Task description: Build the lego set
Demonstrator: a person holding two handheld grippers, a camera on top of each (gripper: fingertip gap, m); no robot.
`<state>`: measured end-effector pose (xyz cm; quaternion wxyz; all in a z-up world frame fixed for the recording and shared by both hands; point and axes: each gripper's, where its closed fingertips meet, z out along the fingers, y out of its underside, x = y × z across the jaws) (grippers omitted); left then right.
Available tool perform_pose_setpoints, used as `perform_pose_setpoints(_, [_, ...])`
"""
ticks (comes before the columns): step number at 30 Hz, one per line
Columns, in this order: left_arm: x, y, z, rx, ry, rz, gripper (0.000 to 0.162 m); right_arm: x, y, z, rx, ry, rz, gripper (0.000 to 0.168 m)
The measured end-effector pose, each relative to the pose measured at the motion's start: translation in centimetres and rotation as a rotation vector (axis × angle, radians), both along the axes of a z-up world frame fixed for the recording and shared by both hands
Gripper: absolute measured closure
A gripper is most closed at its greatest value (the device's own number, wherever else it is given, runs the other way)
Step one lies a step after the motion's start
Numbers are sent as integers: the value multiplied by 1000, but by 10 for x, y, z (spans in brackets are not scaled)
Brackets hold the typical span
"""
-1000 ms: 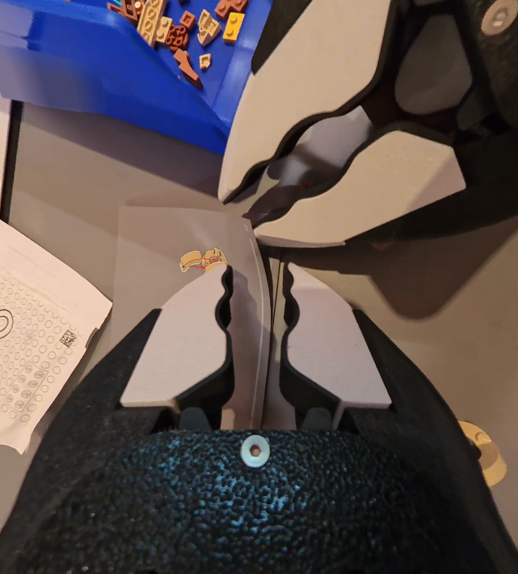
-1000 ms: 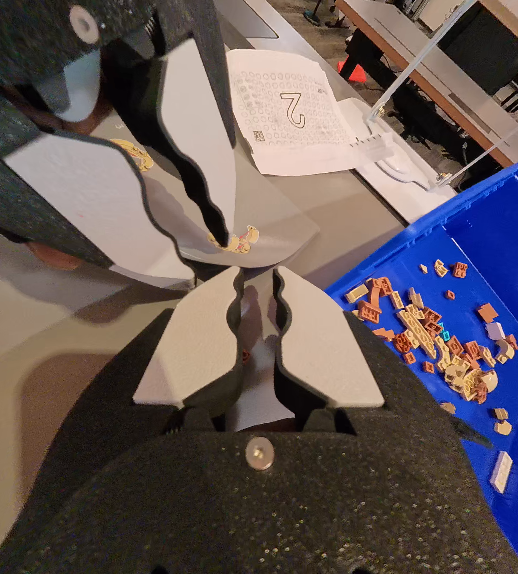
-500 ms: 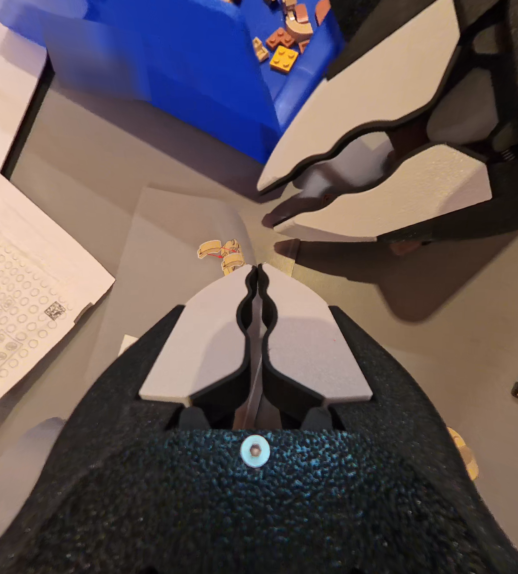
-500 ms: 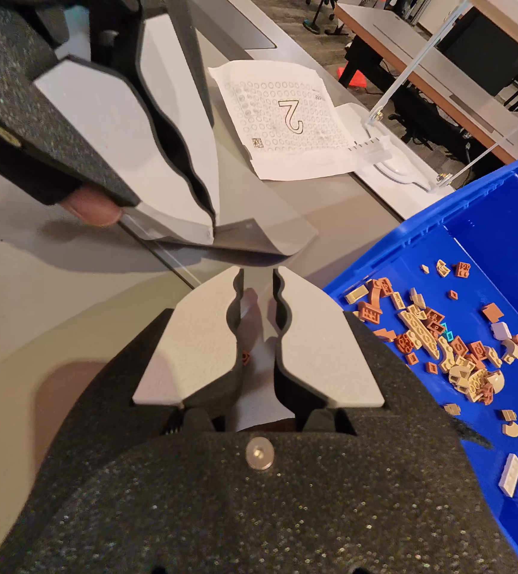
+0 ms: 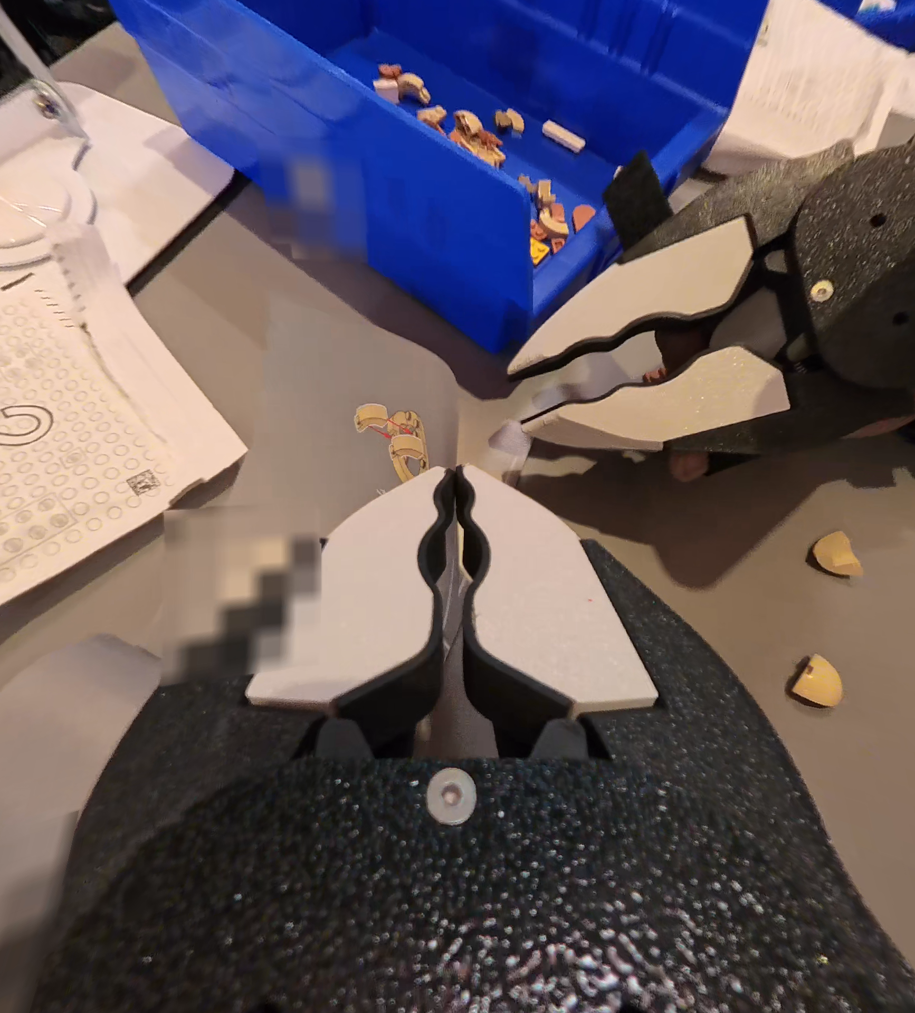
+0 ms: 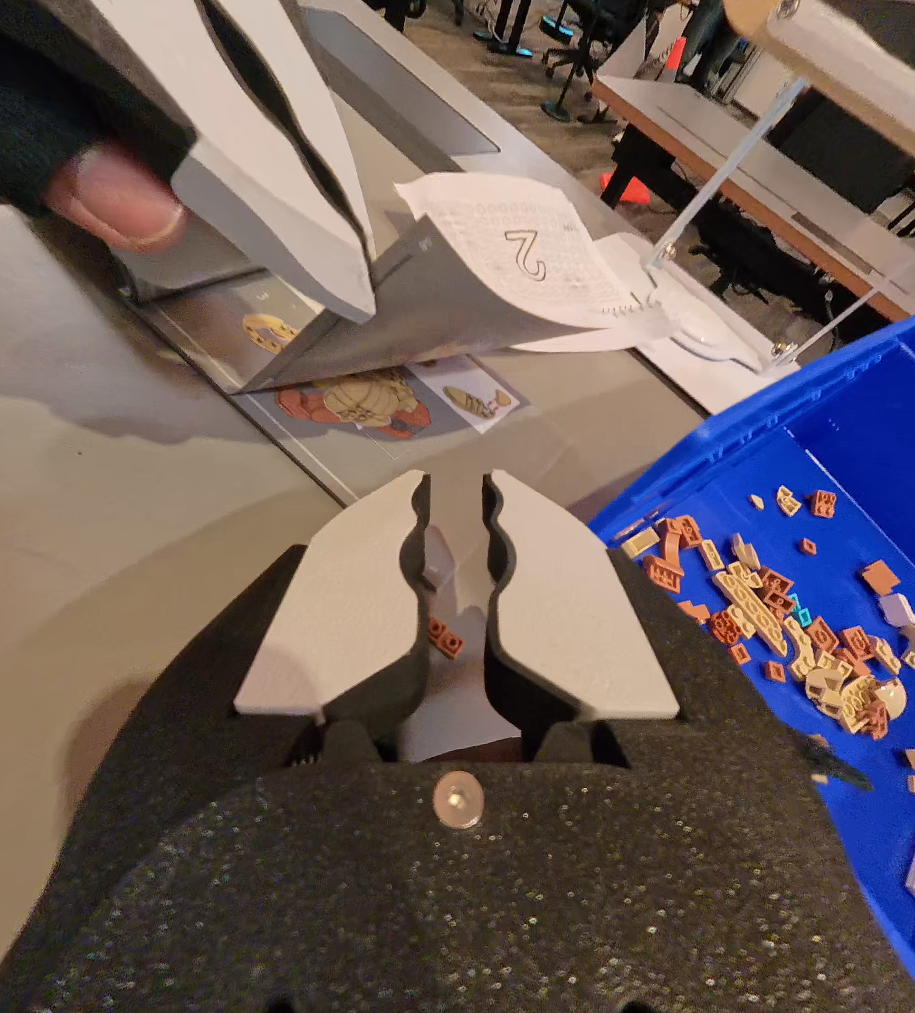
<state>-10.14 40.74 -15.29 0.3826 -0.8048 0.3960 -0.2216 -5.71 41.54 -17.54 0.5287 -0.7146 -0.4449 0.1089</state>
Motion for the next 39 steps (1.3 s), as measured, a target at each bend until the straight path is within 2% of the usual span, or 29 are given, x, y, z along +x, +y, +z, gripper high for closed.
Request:
perform_pose_setpoints(8, [-29,-5,31,49,-169,97,162,-28,-13,13,45,12,81,150])
perform_pose_setpoints(15, [-30,-7,38,111,-244,99,162,-42,0,13,37,4,58,151])
perform_pose_setpoints(23, [-15,-9,16,219,-72,51,162,-57,19,11,-45,83,18,150])
perform_pose_setpoints(30, [-15,-6,14,336,16,66,162,-59,19,6,-26,81,19,150])
perform_pose_setpoints(36, [-15,-1,4,563,277,59,162,-51,24,6,7,61,-9,150])
perform_pose_setpoints(39, [-11,-2,-3,595,329,43,162,-47,27,2,-8,40,-31,150])
